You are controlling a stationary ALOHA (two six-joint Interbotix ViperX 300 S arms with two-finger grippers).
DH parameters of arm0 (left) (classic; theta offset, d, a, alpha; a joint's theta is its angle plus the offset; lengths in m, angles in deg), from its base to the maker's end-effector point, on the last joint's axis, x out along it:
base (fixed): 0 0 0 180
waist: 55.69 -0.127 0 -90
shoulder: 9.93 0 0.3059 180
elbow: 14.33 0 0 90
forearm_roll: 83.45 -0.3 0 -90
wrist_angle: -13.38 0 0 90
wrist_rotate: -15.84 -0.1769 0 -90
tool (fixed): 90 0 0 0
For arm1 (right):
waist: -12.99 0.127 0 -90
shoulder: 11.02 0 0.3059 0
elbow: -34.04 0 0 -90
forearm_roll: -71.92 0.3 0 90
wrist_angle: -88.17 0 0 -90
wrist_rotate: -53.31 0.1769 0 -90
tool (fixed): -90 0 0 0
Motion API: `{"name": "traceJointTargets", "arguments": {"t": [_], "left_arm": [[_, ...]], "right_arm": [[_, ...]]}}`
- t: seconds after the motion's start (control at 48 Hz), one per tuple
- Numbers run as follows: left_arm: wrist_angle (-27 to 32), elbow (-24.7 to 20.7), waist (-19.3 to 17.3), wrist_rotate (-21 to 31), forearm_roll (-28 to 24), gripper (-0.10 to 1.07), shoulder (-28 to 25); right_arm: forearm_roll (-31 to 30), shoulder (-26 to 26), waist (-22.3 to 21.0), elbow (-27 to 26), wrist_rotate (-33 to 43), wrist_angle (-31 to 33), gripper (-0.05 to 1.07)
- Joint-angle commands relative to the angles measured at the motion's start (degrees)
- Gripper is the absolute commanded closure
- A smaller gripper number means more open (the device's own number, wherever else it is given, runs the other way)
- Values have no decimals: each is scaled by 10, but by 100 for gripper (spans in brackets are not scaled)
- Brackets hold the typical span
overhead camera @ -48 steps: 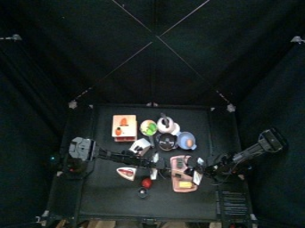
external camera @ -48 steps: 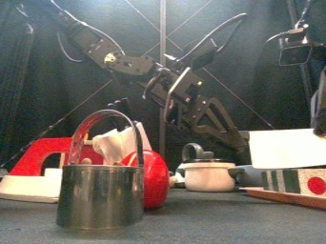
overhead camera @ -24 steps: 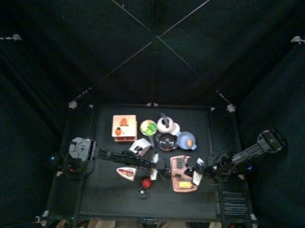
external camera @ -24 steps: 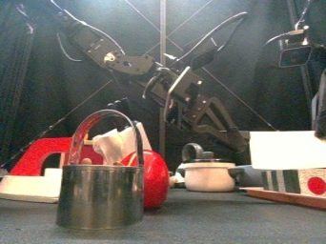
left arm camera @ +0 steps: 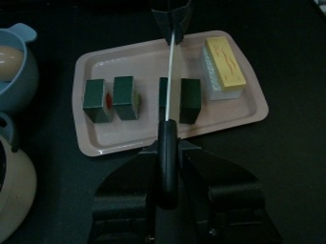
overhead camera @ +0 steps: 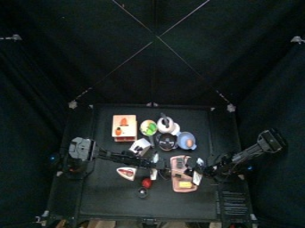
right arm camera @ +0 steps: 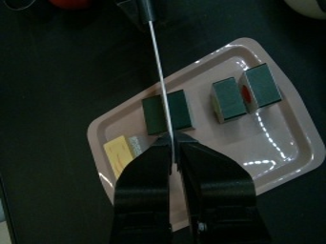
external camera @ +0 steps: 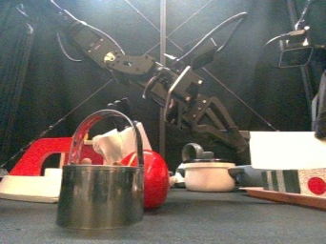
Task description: Cut sushi roll
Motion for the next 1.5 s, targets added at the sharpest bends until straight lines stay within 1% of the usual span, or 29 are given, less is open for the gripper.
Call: {"name": "traceJointTargets", "arguments": {"t": [0.0,0.146,0.583,1.479], "left_arm": [[-3,-5,0,-5,-7,37,20],[-3,-4,-1,-11,-40,37,20],[-1,-4,4,-12,-33,37,18],[-1,-6,4,-12,-32,37,10]], "right_arm": [[-1,-7,3,-14,1,5,63],[-2,-7,4,-19,2,19,63],[1,2,18,-20,3,18,63],[-7,22,13,-14,4,18,63]]}}
